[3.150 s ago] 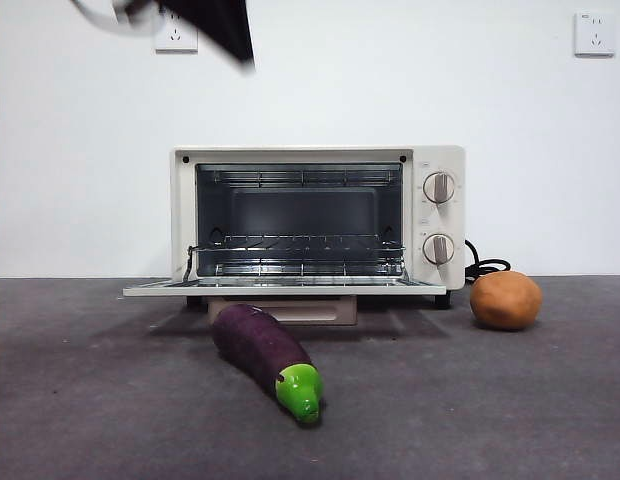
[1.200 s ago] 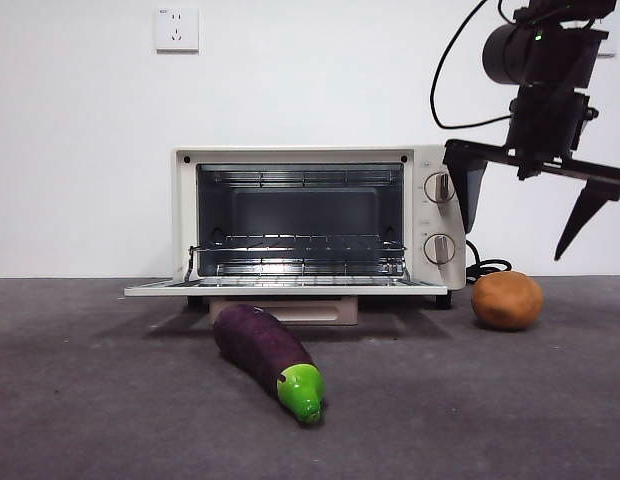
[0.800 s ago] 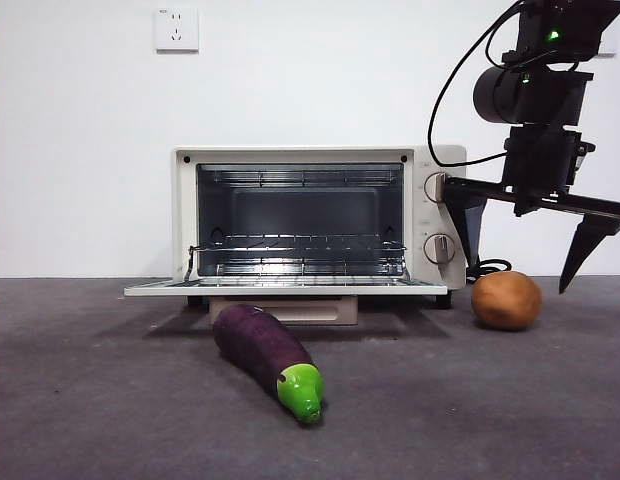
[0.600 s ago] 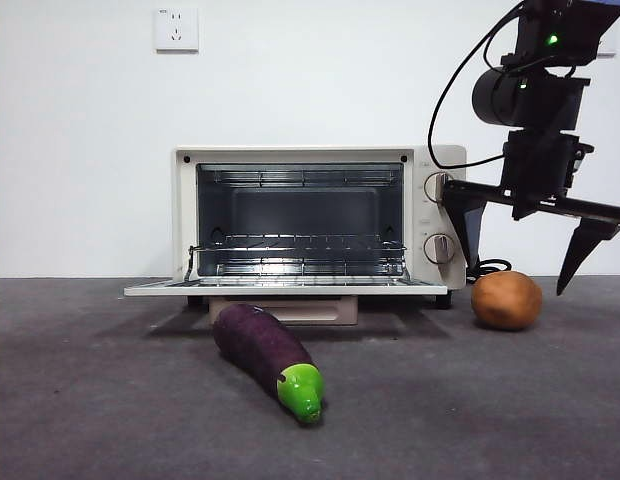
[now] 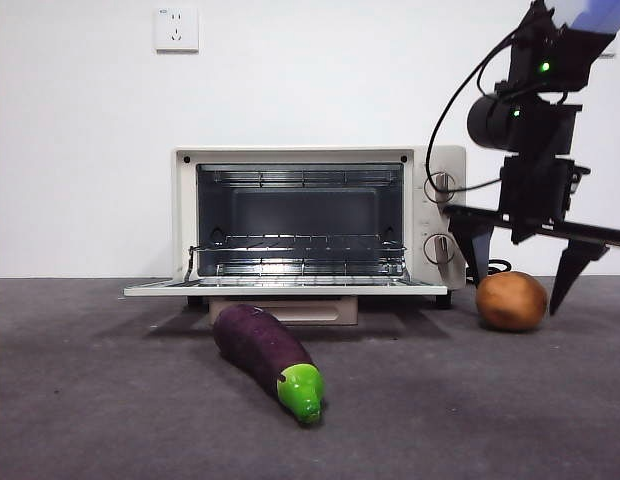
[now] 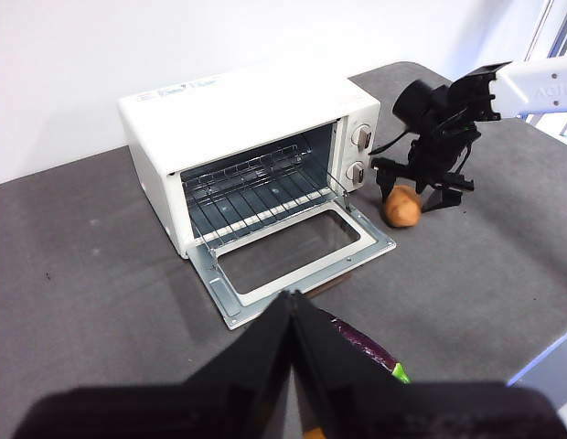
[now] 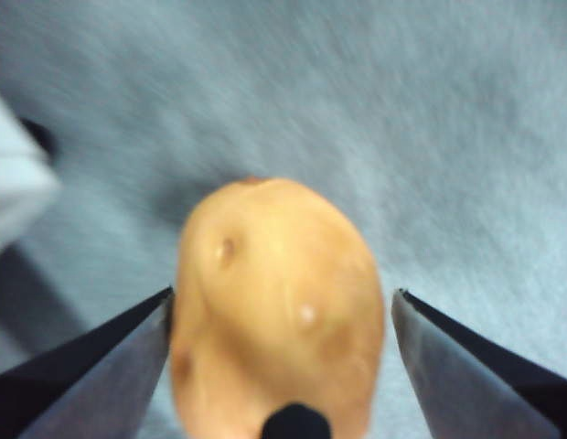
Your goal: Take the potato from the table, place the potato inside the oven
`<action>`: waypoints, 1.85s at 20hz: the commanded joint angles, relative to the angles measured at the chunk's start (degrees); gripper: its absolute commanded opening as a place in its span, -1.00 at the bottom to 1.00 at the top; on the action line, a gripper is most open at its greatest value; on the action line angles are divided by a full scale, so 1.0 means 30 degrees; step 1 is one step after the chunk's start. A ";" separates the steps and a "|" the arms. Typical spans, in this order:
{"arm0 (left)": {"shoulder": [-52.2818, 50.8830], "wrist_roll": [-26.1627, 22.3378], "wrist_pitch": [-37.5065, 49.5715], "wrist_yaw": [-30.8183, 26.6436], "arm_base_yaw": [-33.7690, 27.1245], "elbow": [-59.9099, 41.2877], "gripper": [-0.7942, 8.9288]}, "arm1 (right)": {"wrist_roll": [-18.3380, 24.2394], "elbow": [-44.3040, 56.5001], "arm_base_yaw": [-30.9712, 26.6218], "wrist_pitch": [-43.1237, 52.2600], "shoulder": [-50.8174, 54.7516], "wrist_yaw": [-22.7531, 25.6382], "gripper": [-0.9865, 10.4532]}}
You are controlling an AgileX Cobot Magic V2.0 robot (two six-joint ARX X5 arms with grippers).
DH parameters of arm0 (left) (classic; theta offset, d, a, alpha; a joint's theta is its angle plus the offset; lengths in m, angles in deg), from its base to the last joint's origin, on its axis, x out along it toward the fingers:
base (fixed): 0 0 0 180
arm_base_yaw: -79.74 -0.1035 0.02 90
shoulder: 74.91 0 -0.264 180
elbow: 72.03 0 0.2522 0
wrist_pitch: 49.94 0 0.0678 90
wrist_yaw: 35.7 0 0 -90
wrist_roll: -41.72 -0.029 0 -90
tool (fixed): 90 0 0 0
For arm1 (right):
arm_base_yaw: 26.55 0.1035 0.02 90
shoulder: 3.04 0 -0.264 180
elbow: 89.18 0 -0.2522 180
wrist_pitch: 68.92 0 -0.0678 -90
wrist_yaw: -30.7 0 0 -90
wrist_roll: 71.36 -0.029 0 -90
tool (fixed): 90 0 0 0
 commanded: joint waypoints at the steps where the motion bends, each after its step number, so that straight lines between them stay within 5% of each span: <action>1: -0.0080 -0.0277 0.0080 -0.0430 0.0029 -0.0087 -0.85 | 0.0291 0.0029 0.0051 -0.0328 -0.0539 0.0109 -0.18; 4: -0.0080 -0.0284 0.0080 -0.0466 0.0029 -0.0087 -0.85 | 0.0459 0.0015 0.0036 -0.0758 -0.0342 0.0153 -0.61; 9: -0.0080 -0.0277 0.0080 -0.0459 0.0029 -0.0087 -0.85 | 0.2222 0.0015 0.0044 -0.2302 0.0933 0.0503 -0.61; 15: -0.0080 -0.0255 0.0080 -0.0408 0.0029 -0.0087 -0.85 | 0.6105 0.0015 0.1231 -0.4342 0.5559 0.4007 -0.61; 22: -0.0080 0.0656 0.0080 -0.0386 0.0029 -0.0087 -0.85 | 0.9704 0.0015 0.5515 -0.2084 1.1628 0.0474 -0.62; 26: -0.0080 0.0663 0.0080 -0.0386 0.0029 -0.0087 -0.85 | 1.1344 0.0015 0.8459 -0.0313 1.1868 0.0415 -0.61; 37: -0.0080 0.0656 0.0080 -0.0393 0.0029 -0.0087 -0.85 | 1.2080 0.0015 0.9398 0.4918 0.7482 0.0415 -0.61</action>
